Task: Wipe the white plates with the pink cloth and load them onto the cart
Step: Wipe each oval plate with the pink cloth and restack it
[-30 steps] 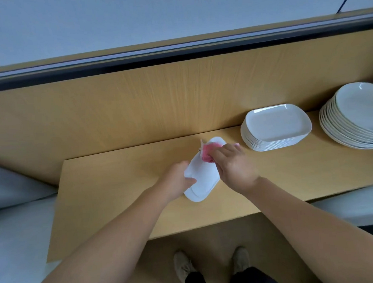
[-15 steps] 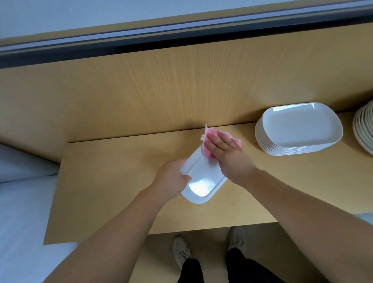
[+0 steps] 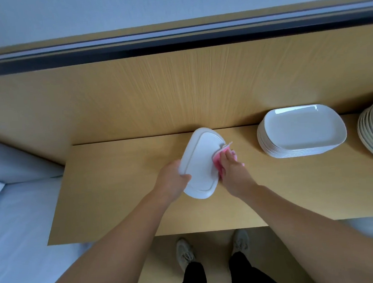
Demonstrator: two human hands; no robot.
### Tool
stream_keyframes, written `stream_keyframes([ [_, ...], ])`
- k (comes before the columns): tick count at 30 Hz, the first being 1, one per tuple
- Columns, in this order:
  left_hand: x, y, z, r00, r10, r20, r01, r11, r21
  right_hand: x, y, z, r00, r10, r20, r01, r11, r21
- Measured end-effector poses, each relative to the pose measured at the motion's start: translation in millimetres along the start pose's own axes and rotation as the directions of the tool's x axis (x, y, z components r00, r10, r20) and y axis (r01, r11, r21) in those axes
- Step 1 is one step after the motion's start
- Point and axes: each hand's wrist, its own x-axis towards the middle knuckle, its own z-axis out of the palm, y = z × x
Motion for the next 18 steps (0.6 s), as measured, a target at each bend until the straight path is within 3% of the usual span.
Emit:
stream_keyframes([
  [3,-4.5,-2.0,7.1,0.998,-0.020,0.055,0.022,0.998,-0.051,0.1,-8.5,13.4,0.996,0.064,-0.062,-0.059,0.995,0.079],
  [12,-10.8,-12.8,-2.3,0.978,0.051,0.204,-0.036,0.997,-0.073,-4.0,0.4,10.7,0.998,-0.042,-0.040,0.048,0.986,0.158],
  [18,-13.5,-9.6,1.3,0.985,0.073,0.153,-0.054,0.991,-0.126,-23.7,-6.6,18.5,0.999,-0.044,-0.021,0.047,0.979,0.196],
])
